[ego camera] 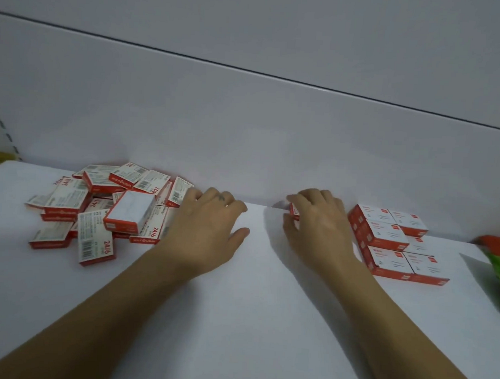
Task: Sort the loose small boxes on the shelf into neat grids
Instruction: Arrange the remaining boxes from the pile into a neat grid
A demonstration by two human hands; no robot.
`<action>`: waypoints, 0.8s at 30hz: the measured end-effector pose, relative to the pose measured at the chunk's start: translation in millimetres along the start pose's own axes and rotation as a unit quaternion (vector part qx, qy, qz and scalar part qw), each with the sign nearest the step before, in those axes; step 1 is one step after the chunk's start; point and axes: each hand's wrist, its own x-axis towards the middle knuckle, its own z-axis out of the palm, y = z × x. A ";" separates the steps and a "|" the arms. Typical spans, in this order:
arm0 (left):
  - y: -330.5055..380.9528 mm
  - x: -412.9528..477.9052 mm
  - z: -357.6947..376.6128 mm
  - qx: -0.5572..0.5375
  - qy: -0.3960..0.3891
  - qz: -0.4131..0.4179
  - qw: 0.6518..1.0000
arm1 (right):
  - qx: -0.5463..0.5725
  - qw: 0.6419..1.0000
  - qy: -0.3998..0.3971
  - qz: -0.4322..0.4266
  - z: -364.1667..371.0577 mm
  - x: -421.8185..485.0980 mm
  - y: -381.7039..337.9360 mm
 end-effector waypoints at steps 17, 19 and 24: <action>-67.4 -7.0 -41.8 -0.070 0.055 -0.084 0.992 | 0.054 0.985 -0.150 -0.071 5.2 7.4 -118.6; -66.2 -5.6 -38.4 -0.075 0.053 -0.072 0.993 | 0.060 0.986 -0.141 -0.065 6.4 8.5 -123.5; -58.9 -7.1 -34.2 -0.096 0.055 -0.045 0.993 | 0.156 0.968 -0.197 0.011 1.7 14.1 -113.0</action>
